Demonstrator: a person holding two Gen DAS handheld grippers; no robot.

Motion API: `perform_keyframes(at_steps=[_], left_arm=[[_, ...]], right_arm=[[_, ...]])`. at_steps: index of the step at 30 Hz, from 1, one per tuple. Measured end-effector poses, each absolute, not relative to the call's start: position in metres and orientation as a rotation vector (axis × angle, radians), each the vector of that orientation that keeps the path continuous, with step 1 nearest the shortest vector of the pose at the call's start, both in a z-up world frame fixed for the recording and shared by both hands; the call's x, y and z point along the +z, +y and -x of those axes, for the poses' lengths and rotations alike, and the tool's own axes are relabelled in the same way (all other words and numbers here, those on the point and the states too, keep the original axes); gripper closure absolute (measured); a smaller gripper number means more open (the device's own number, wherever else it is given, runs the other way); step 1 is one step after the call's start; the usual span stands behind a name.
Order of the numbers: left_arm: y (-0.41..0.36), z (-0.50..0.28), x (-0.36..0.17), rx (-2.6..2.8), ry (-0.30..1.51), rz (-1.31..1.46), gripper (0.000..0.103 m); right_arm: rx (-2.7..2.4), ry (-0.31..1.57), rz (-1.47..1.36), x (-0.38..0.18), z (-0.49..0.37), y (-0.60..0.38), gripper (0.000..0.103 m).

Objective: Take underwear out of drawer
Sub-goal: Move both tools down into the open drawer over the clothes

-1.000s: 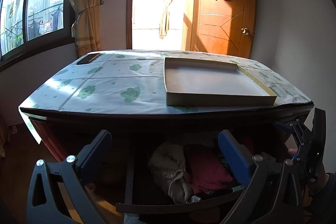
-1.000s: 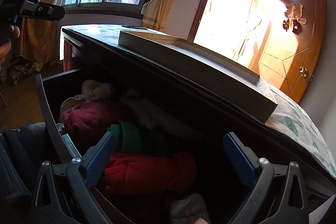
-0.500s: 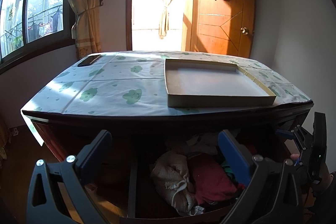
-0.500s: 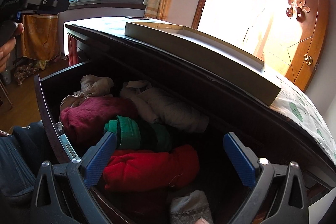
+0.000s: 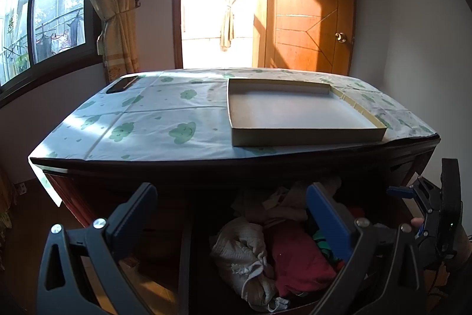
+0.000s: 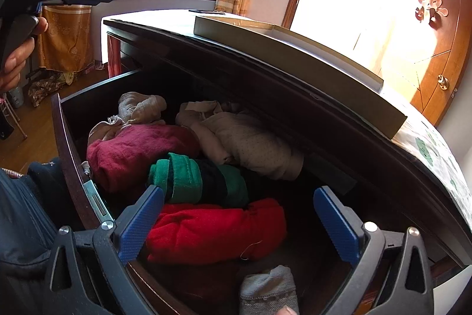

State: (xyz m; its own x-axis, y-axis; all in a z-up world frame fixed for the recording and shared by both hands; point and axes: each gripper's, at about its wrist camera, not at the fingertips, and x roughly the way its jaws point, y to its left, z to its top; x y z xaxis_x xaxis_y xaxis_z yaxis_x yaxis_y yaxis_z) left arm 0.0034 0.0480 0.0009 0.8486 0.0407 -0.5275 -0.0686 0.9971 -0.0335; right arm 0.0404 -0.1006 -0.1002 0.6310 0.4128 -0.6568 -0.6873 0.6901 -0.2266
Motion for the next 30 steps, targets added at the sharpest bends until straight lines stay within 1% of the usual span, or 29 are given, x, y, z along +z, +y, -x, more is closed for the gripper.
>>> perform_keyframes(at_steps=[12, 30], left_arm=[[0.047, -0.006, 0.000, 0.062, 0.576, 0.030, 0.000], [0.049, -0.010, -0.009, 0.074, 0.618, 0.008, 0.000]], right_arm=[[0.681, 0.664, 0.533, -0.105, -0.044, -0.095, 0.001], [0.675, 0.708, 0.467, -0.109, -0.050, -0.101, 0.001]])
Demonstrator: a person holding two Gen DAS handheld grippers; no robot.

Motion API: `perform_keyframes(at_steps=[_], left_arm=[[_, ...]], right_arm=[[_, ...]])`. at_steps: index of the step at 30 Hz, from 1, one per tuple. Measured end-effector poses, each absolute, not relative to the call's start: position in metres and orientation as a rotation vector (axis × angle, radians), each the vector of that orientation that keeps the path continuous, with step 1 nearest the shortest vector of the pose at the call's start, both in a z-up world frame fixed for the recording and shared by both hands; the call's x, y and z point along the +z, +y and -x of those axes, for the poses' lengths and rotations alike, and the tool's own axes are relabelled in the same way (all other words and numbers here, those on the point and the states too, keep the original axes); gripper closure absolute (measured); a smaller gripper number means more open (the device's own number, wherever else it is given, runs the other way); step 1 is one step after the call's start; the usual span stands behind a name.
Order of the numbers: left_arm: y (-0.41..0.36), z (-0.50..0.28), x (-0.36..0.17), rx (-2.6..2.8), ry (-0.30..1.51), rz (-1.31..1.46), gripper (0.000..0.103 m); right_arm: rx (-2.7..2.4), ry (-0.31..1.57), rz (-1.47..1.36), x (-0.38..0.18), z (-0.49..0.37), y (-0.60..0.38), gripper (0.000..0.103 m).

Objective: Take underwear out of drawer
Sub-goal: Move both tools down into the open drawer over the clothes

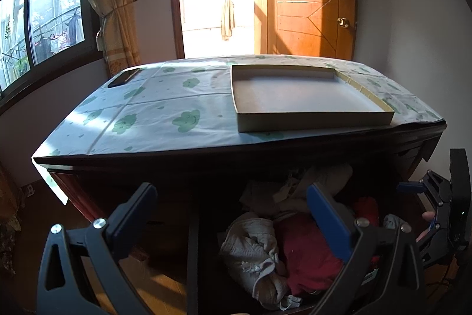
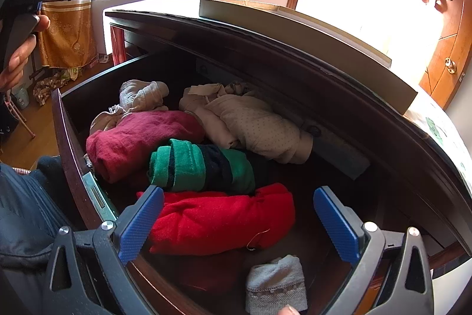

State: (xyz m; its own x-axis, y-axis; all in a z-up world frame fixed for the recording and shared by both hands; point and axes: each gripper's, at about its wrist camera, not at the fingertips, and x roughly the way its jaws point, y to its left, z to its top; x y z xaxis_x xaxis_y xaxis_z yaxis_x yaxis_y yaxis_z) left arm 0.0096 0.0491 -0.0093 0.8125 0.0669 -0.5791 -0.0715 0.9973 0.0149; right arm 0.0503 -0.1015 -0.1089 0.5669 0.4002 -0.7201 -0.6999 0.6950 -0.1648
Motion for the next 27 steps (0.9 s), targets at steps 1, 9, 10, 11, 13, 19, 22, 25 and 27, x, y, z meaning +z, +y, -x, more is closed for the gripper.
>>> perform_keyframes(at_steps=[1, 9, 10, 11, 13, 19, 22, 25, 27], left_arm=[[0.048, -0.011, -0.011, 0.075, 0.625, 0.005, 0.000], [0.048, -0.017, -0.024, 0.079, 0.660, -0.002, 0.000], [0.048, -0.018, -0.025, 0.076, 0.664, 0.000, 0.000], [0.049, -0.018, -0.026, 0.074, 0.668, 0.002, 0.000], [0.051, -0.021, -0.029, 0.081, 0.684, 0.011, 0.000], [0.056, -0.025, -0.037, 0.088, 0.711, 0.021, 0.000], [0.057, -0.027, -0.042, 0.093, 0.729, 0.019, 0.000], [0.059, -0.030, -0.048, 0.102, 0.749, 0.014, 0.000], [0.062, -0.032, -0.052, 0.112, 0.763, 0.018, 0.000]], right_arm=[[0.671, 0.710, 0.455, -0.108, -0.051, -0.103, 0.001], [0.647, 0.700, 0.403, -0.105, -0.053, -0.110, 0.001], [0.645, 0.699, 0.402, -0.105, -0.053, -0.111, 0.001], [0.645, 0.696, 0.403, -0.104, -0.053, -0.111, 0.001], [0.643, 0.688, 0.405, -0.102, -0.051, -0.110, 0.001], [0.647, 0.668, 0.379, -0.093, -0.050, -0.106, 0.001], [0.656, 0.683, 0.346, -0.087, -0.052, -0.100, 0.001], [0.676, 0.750, 0.331, -0.085, -0.058, -0.088, 0.001], [0.691, 0.783, 0.359, -0.085, -0.059, -0.074, 0.001]])
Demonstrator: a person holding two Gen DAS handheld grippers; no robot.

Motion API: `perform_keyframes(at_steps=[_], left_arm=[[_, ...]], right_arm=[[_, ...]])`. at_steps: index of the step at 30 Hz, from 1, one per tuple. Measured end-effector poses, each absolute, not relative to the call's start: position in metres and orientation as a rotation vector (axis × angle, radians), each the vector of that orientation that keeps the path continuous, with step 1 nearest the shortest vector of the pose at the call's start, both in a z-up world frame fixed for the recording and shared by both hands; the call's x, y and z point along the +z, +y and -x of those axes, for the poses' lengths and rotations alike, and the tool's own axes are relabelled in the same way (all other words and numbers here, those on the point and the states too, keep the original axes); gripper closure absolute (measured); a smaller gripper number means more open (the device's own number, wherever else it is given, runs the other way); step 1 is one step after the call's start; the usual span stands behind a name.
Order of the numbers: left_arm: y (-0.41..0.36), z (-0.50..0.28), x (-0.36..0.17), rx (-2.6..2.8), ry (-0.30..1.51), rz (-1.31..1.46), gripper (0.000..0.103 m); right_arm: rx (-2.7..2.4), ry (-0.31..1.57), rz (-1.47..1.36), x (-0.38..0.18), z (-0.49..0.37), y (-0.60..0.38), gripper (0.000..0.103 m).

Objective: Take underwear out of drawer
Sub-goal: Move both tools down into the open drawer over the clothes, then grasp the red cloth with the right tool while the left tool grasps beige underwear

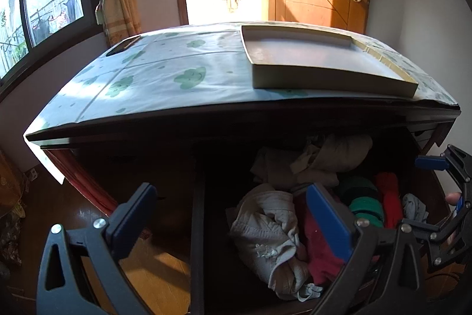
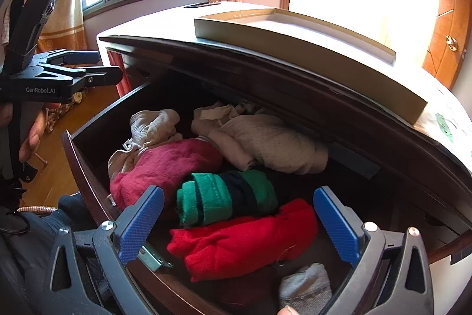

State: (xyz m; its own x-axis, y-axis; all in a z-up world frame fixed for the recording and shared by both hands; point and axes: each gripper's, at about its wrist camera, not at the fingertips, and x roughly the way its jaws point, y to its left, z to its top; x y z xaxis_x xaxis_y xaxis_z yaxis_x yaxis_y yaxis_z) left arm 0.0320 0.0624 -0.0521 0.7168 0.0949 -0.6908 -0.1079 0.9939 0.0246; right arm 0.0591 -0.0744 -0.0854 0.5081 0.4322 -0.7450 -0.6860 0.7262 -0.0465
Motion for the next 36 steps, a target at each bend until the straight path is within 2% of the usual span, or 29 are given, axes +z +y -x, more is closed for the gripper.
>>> perform_keyframes(at_steps=[12, 19, 24, 25, 26, 28, 29, 31, 36], left_arm=[[0.080, -0.038, -0.062, 0.138, 0.801, 0.072, 0.000], [0.081, -0.039, -0.065, 0.140, 0.814, 0.079, 0.000], [0.080, -0.040, -0.067, 0.131, 0.819, 0.083, 0.000], [0.080, -0.039, -0.067, 0.128, 0.819, 0.082, 0.000], [0.079, -0.039, -0.067, 0.126, 0.818, 0.080, 0.000], [0.078, -0.039, -0.066, 0.117, 0.813, 0.079, 0.000], [0.077, -0.039, -0.066, 0.113, 0.813, 0.077, 0.001], [0.075, -0.039, -0.067, 0.105, 0.816, 0.071, 0.002], [0.066, -0.041, -0.071, 0.076, 0.837, 0.068, 0.009]], right_arm=[[0.712, 0.954, 0.279, -0.090, -0.080, -0.016, 0.001], [0.713, 1.075, 0.325, -0.117, -0.090, 0.018, 0.004], [0.730, 1.176, 0.326, -0.136, -0.098, 0.025, 0.017], [0.734, 1.181, 0.322, -0.136, -0.098, 0.024, 0.023], [0.736, 1.190, 0.325, -0.137, -0.099, 0.023, 0.036], [0.737, 1.195, 0.311, -0.137, -0.101, 0.018, 0.047], [0.746, 1.181, 0.299, -0.135, -0.100, 0.014, 0.057], [0.759, 1.146, 0.262, -0.128, -0.099, 0.005, 0.067], [0.785, 1.057, 0.145, -0.109, -0.094, -0.031, 0.074]])
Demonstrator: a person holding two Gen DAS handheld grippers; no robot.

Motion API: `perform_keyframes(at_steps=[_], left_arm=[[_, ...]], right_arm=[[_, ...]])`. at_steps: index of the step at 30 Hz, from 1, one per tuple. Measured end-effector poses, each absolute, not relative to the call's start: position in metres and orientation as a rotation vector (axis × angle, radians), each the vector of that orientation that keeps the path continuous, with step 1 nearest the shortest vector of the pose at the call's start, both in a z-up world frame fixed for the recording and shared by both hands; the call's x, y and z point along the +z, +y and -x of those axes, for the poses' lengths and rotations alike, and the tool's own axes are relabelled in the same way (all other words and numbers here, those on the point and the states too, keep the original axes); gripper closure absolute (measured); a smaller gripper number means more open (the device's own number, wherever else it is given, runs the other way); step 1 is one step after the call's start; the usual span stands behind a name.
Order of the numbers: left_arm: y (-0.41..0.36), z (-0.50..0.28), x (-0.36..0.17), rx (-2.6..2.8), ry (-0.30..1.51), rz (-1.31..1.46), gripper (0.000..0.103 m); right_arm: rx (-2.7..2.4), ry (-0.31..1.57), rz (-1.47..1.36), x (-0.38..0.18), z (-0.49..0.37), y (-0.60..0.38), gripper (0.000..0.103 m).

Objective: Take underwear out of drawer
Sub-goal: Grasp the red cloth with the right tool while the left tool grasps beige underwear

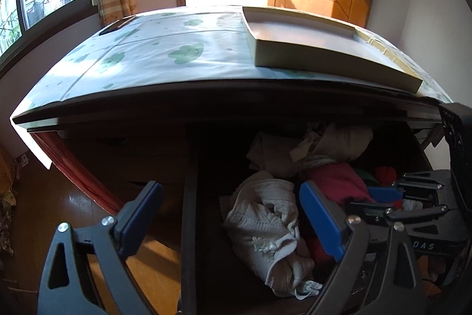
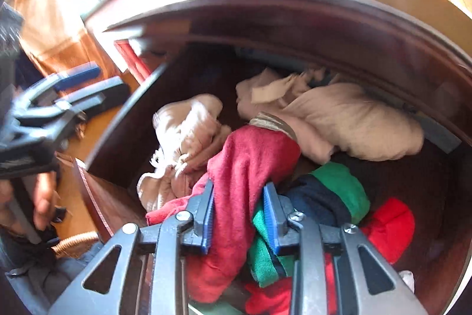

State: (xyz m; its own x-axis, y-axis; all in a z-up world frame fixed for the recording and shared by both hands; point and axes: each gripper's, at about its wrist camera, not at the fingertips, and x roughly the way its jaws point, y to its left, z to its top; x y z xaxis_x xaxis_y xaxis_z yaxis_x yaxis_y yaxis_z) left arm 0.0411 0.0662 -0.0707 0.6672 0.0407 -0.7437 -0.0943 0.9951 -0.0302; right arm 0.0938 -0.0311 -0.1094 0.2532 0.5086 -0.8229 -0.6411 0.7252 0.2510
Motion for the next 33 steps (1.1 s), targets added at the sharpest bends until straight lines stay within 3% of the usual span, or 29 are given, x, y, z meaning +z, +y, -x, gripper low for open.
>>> perform_keyframes(at_steps=[2, 16, 22, 27, 31, 32, 33], left_arm=[[0.061, -0.042, -0.074, 0.071, 0.852, 0.056, 0.013], [0.024, -0.063, -0.110, 0.004, 1.036, -0.027, 0.028], [0.017, -0.074, -0.123, 0.000, 1.102, -0.045, 0.032], [0.016, -0.082, -0.132, 0.007, 1.144, -0.059, 0.038], [0.013, -0.089, -0.139, 0.003, 1.187, -0.090, 0.040], [0.011, -0.091, -0.141, 0.002, 1.198, -0.103, 0.041], [0.009, -0.093, -0.142, 0.002, 1.205, -0.113, 0.041]], right_arm=[[0.784, 1.025, 0.098, -0.100, -0.091, -0.051, 0.079], [0.819, 0.902, -0.094, -0.064, -0.094, -0.101, 0.086], [0.679, 0.842, 0.079, -0.041, -0.088, -0.114, 0.087], [0.624, 0.914, 0.187, -0.062, -0.096, -0.118, 0.087], [0.615, 0.947, 0.192, -0.081, -0.099, -0.118, 0.081], [0.610, 0.949, 0.200, -0.083, -0.099, -0.120, 0.077], [0.604, 0.953, 0.205, -0.084, -0.100, -0.122, 0.067]])
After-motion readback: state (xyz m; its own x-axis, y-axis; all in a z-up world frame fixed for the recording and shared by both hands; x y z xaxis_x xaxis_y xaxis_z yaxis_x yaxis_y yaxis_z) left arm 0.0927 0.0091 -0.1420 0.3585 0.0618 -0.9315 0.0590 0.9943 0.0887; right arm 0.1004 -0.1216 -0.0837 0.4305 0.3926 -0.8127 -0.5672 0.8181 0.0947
